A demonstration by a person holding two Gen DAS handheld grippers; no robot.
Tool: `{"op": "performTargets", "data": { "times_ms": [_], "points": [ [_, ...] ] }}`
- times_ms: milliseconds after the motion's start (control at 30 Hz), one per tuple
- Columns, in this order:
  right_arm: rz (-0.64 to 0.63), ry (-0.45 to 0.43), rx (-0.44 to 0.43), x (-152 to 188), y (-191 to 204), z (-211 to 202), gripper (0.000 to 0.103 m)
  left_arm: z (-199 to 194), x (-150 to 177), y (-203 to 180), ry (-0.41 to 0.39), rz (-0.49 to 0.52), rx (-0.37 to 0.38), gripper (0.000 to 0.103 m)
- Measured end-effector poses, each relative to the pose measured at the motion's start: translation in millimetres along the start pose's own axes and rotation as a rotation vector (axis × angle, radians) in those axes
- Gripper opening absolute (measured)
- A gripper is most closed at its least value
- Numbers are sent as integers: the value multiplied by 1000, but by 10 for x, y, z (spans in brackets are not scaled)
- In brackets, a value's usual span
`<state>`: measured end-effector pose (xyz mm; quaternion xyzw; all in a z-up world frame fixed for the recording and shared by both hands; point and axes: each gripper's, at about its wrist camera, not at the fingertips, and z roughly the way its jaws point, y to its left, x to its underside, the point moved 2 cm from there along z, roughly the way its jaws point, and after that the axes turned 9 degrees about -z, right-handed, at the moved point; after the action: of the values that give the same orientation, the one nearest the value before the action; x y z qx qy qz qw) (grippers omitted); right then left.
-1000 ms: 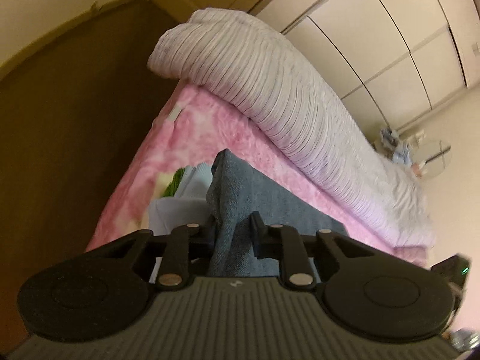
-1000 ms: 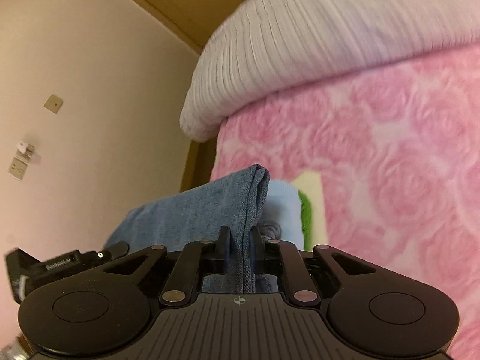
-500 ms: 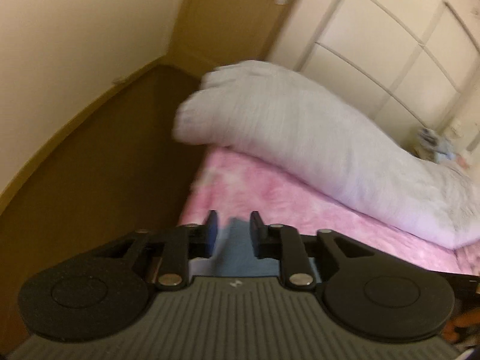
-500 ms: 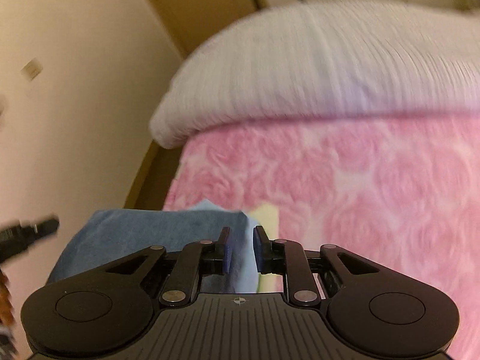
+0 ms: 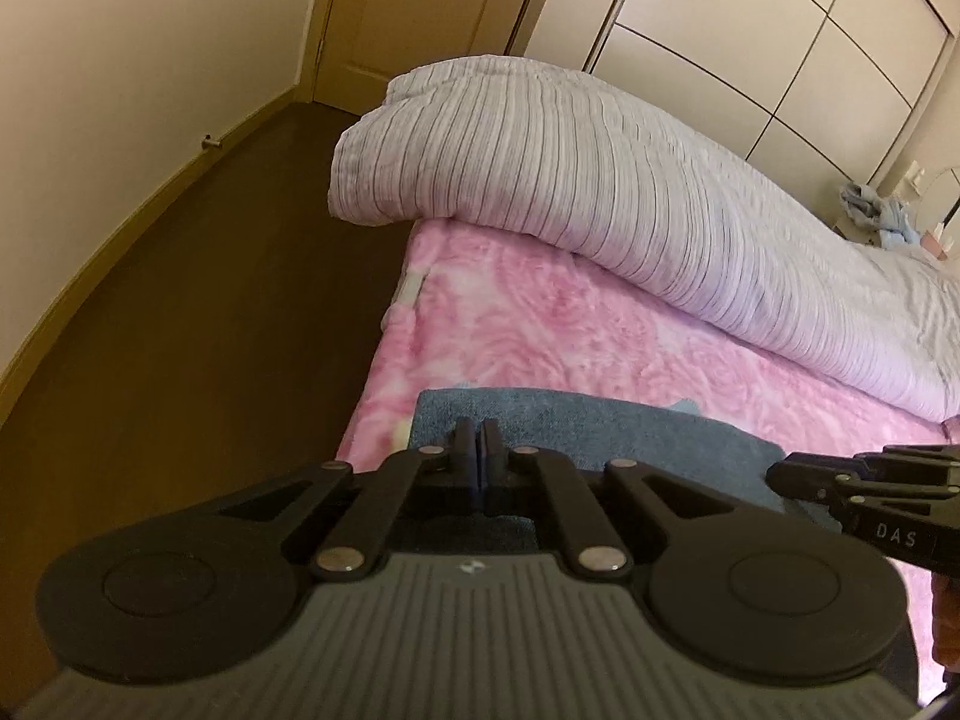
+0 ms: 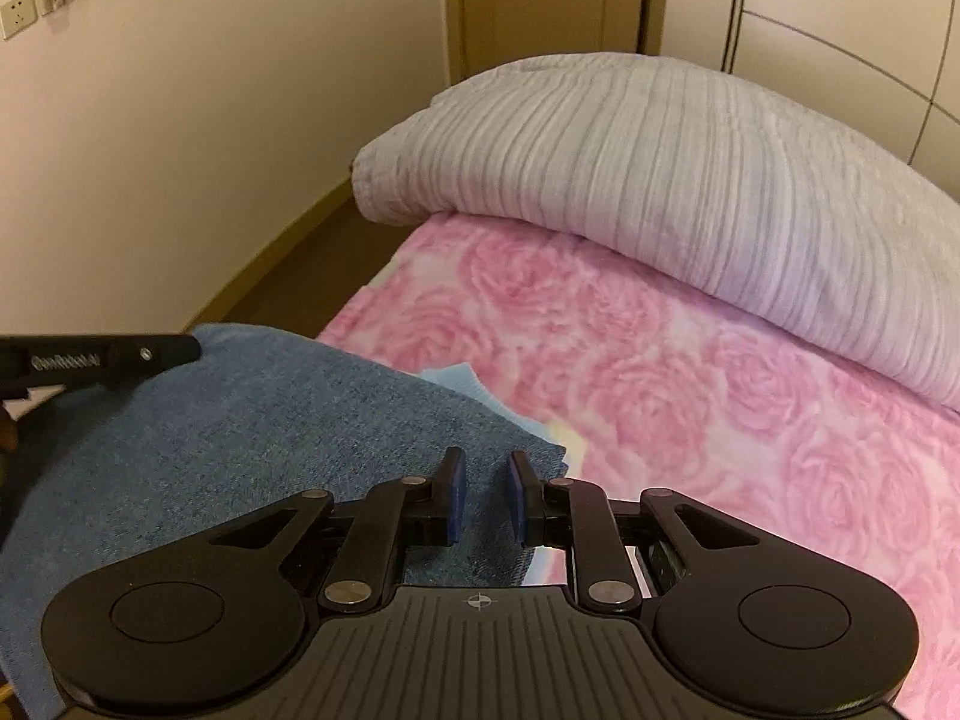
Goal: Fold clothes
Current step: 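Lower the jeans onto the stack and open both grippers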
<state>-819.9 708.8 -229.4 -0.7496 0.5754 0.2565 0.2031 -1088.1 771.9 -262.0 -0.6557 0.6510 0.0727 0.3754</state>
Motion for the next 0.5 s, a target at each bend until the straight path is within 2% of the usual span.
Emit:
{"op": "performTargets", "data": {
  "times_ms": [67,167,400,500],
  "points": [
    [51,14,-24,-41,-87,-69,19,-84,-16,-54,-14,29,-11,4],
    [102,-26,-82,-48,-111,-405,19,-397,23,-77,-49,10,-19,4],
    [13,-64,-205,297,303,-1109,19,-1144,516,-68,-69,-84,-76,3],
    [-31,-26,-236,471,572,-1113,19,-1162,732,-41,-22,-97,-128,3]
  ]
}}
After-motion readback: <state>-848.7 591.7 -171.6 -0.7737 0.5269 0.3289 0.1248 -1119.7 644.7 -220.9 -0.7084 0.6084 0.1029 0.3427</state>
